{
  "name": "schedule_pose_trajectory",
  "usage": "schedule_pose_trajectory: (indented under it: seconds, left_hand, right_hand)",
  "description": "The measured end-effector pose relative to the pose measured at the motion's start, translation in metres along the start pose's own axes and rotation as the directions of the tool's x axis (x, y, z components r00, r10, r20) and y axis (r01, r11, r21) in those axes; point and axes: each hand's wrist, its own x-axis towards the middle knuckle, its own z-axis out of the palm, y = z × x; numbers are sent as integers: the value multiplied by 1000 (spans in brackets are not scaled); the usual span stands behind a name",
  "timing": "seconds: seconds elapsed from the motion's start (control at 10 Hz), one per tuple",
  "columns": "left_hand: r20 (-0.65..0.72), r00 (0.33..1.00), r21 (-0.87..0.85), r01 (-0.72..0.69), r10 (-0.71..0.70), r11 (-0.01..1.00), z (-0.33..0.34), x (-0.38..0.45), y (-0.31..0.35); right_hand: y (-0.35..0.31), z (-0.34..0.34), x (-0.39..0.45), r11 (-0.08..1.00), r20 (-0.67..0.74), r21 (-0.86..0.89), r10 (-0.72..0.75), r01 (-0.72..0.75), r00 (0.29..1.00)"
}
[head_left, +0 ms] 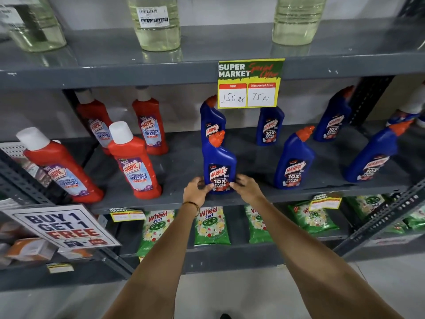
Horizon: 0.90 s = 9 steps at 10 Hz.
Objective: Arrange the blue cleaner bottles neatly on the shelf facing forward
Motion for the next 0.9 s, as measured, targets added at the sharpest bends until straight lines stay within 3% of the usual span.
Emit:
schedule_pose_trajectory:
  seconds: [0.7, 0.9]
  left_hand:
    - [-7, 1000, 8, 6, -6, 1000, 3, -2, -1]
    - [-47, 999, 70, 22, -19, 997, 4, -8, -1]
  right_hand:
    - [0, -1, 0, 1000, 27, 6, 16, -17, 999]
    - [-5, -1, -9, 995, -9, -86, 42, -42, 999]
